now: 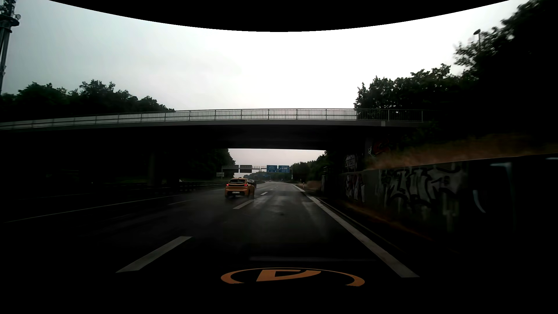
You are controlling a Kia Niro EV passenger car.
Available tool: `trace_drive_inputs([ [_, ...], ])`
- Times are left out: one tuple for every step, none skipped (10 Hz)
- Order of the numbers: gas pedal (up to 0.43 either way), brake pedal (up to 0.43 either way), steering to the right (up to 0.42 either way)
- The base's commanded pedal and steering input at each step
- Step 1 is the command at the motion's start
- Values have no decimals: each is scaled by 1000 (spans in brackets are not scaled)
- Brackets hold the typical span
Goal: Follow the waypoints while adhering to traffic rules and regulations
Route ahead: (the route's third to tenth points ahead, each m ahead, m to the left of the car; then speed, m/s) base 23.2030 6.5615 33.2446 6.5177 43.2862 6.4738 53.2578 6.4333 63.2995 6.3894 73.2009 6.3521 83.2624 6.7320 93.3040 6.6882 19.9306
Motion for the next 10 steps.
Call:
trace_drive_inputs([
  [138,0,0],
  [138,0,0],
  [138,0,0],
  [138,0,0],
  [138,0,0],
  [138,0,0],
  [138,0,0],
  [138,0,0],
  [150,0,1],
  [157,0,2],
])
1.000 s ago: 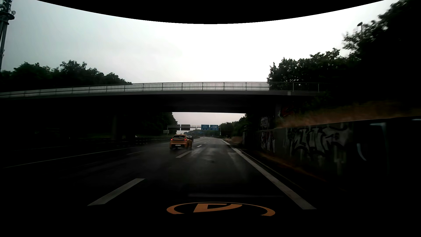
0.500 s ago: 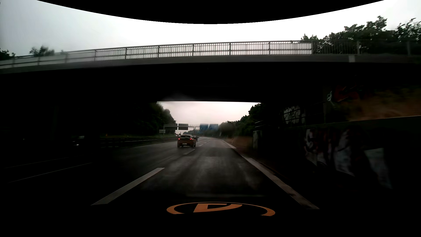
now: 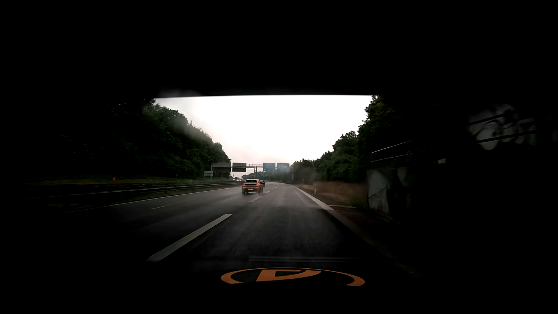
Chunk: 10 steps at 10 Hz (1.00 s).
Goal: Follow the waypoints while adhering to traffic rules and regulations
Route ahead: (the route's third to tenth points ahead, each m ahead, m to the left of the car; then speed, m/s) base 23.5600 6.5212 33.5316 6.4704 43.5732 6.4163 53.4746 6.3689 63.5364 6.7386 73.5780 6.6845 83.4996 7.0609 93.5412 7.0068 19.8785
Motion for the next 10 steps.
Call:
trace_drive_inputs([
  [169,0,1],
  [189,0,1],
  [197,0,2],
  [197,0,2],
  [209,0,2],
  [280,0,2],
  [280,0,1],
  [280,0,1],
  [280,0,1],
  [280,0,1],
])
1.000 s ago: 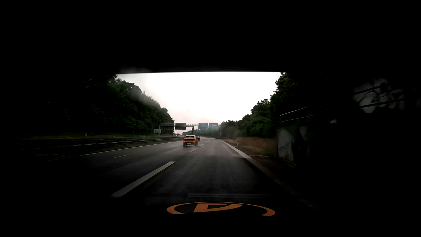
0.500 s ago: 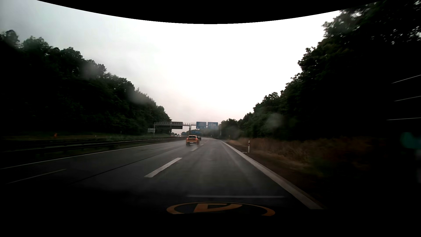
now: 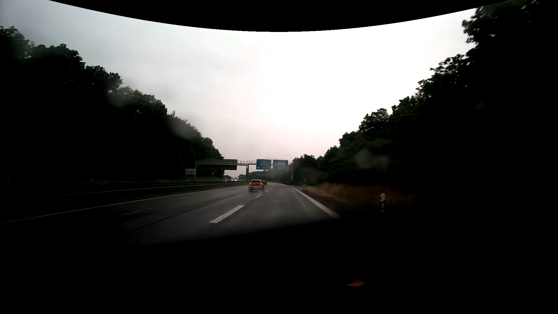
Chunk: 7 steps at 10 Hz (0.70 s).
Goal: Follow the waypoints while adhering to traffic rules and regulations
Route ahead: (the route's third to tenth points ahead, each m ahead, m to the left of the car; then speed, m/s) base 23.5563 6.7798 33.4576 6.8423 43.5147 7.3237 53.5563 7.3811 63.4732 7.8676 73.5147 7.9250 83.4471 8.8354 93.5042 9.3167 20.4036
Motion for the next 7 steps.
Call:
trace_drive_inputs([
  [280,0,1],
  [280,0,1],
  [280,0,0],
  [280,0,0],
  [280,0,0],
  [280,0,-1],
  [280,0,-2],
])
